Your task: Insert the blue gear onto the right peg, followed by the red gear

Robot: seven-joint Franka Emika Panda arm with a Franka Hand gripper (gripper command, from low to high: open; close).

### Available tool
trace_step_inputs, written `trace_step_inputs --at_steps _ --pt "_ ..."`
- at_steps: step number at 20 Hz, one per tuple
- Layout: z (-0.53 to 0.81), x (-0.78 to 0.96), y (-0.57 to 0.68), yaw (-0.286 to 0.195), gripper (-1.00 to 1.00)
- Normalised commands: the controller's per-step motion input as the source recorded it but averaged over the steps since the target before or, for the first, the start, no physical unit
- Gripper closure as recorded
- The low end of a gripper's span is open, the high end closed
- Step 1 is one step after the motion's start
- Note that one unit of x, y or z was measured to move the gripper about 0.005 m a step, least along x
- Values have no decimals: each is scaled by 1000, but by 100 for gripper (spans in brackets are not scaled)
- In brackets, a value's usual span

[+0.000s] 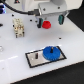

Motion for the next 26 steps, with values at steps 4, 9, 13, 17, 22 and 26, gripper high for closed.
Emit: trace_step_inputs --at_steps 4,9,13,17,22,26 --pt "-68 -614 211 0 -100" --pt "-170 -532 192 0 -100" --pt "-315 -258 166 0 -100" --pt "-306 -145 119 0 -100" --pt "-291 -177 112 0 -100" --pt "-285 -220 81 0 -100"
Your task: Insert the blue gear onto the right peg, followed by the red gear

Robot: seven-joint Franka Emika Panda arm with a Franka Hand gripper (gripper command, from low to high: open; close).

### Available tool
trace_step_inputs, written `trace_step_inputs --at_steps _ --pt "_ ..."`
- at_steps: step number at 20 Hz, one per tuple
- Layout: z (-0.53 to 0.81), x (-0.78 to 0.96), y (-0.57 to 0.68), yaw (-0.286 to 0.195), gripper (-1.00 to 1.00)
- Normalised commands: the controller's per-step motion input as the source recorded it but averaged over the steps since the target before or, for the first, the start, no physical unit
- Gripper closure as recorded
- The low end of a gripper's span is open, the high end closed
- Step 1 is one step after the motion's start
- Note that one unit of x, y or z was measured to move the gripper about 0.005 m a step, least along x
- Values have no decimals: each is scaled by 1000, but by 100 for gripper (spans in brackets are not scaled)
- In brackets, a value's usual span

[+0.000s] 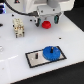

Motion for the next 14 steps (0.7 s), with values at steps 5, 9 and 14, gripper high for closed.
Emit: trace_step_inputs --at_steps 5,9,14 --pt "-308 -260 80 0 -100" --pt "-320 -285 51 0 -100" --pt "-21 -71 28 0 100"
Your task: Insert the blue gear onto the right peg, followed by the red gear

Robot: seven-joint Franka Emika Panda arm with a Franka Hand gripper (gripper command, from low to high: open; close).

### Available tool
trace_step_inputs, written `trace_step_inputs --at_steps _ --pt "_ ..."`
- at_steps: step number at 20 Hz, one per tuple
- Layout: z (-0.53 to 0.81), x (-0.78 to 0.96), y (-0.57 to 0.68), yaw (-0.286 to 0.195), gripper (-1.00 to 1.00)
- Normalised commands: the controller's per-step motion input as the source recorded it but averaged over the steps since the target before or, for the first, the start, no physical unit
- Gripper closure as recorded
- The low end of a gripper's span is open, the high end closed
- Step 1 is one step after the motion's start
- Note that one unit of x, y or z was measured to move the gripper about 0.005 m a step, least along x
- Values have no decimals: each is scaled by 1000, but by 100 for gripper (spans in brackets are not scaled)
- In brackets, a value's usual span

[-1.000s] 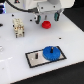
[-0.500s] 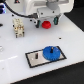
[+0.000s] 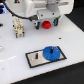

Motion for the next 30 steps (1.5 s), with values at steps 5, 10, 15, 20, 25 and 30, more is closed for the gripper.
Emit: trace_step_inputs --at_steps 5,10,15,20,25,30 --pt "37 -8 17 0 100" --pt "15 -40 38 0 100" --pt "346 89 36 0 100" --pt "556 401 -46 0 100" --pt "567 650 -176 0 100" --pt "522 743 -217 0 100"
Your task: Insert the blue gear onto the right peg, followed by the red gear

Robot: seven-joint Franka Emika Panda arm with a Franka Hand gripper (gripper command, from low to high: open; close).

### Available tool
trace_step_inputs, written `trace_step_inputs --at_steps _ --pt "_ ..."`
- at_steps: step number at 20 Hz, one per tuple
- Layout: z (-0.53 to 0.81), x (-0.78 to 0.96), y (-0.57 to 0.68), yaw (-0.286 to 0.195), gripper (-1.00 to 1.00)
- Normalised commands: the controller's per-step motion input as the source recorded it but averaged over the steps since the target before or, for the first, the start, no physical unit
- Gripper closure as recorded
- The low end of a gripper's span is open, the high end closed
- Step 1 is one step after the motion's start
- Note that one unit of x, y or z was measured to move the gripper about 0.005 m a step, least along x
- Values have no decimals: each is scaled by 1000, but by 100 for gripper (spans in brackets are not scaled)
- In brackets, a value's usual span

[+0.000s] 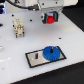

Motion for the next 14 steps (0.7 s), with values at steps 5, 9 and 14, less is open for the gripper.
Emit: trace_step_inputs --at_steps 5,9,14 --pt "477 787 -168 0 100" --pt "430 827 -58 0 100" --pt "378 826 -40 0 100"
